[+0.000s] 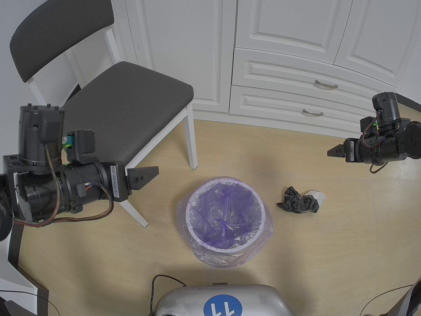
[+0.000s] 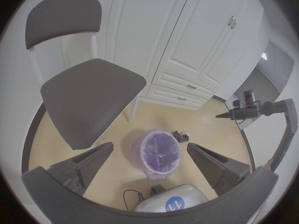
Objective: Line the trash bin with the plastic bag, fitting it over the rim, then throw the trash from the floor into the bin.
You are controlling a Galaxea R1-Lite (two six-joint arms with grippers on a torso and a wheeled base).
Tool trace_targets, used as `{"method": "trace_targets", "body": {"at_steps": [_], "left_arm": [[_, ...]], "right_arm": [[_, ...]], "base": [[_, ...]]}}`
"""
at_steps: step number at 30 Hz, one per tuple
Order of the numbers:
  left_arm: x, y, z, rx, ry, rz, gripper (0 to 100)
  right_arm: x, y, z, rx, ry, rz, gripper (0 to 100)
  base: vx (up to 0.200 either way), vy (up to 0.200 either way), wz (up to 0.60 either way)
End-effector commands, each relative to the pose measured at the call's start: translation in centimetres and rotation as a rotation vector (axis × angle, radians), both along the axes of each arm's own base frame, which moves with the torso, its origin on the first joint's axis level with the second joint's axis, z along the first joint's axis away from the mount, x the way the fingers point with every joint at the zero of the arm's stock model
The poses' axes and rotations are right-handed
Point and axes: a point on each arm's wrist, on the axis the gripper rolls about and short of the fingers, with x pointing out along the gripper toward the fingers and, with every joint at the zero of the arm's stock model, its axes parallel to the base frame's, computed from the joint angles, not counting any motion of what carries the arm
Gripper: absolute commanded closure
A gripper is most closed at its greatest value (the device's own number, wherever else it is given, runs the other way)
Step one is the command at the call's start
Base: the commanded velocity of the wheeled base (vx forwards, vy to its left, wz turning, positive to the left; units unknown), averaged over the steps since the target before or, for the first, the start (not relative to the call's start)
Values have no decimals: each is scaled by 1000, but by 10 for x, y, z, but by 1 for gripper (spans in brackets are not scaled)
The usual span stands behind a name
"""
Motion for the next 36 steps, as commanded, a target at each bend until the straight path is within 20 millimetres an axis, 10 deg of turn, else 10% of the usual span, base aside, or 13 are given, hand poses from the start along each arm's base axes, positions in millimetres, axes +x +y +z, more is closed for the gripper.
{"method": "trace_targets", "body": {"at_steps": [1, 6, 12, 16, 36], "left_arm": [[-20, 12, 19, -39, -77, 9, 0], [-19, 12, 19, -39, -77, 10, 0], [-15, 10, 16, -28, -67, 10, 0], [-15, 11, 18, -30, -73, 19, 0], [-10, 9, 6, 26, -45, 32, 0]], "right_arm": [[55, -25, -61, -3, 153, -43, 0], [85, -31, -103, 3, 222, -62, 0], [144, -29, -212, 69, 227, -114, 0], [163, -26, -250, 122, 248, -157, 0], [201, -40, -302, 122, 205, -259, 0]], "base": [[0, 0, 0], [0, 0, 0], [0, 0, 0], [0, 0, 0], [0, 0, 0]]}}
